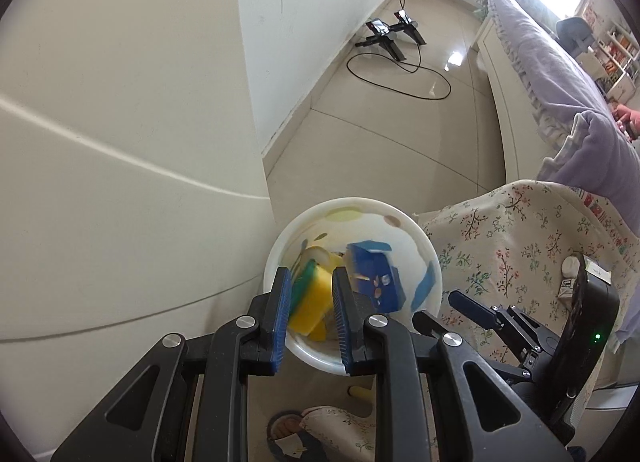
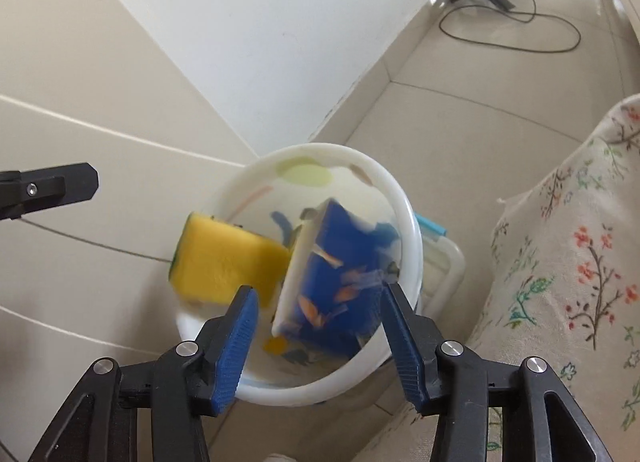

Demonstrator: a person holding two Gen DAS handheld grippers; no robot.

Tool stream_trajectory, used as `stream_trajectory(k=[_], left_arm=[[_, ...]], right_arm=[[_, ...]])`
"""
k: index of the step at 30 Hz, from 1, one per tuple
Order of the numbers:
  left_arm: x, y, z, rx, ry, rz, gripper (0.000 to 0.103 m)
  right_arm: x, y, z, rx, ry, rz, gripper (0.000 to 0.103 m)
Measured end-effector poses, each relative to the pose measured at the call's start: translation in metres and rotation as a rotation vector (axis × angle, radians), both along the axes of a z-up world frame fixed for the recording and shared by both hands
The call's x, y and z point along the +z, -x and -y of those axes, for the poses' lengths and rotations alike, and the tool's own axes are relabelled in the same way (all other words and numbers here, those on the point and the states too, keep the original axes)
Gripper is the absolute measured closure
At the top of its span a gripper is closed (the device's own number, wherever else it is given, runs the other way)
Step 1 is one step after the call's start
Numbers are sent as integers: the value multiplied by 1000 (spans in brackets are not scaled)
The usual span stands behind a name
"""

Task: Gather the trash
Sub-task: 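Carry the sponge and blue box to the wastebasket and release both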

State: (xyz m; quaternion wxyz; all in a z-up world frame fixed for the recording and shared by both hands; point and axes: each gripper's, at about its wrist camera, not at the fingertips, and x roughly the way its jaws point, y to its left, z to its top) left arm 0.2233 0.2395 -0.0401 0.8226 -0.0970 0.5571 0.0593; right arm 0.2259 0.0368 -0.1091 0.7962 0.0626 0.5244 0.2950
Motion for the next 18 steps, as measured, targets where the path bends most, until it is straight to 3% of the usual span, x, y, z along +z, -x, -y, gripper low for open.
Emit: stream_trajectory(k=[18], left_arm=[[-7,-9,48,-66,43,-48,80]], right_arm=[[35,35,80,-103,-6,29,45]])
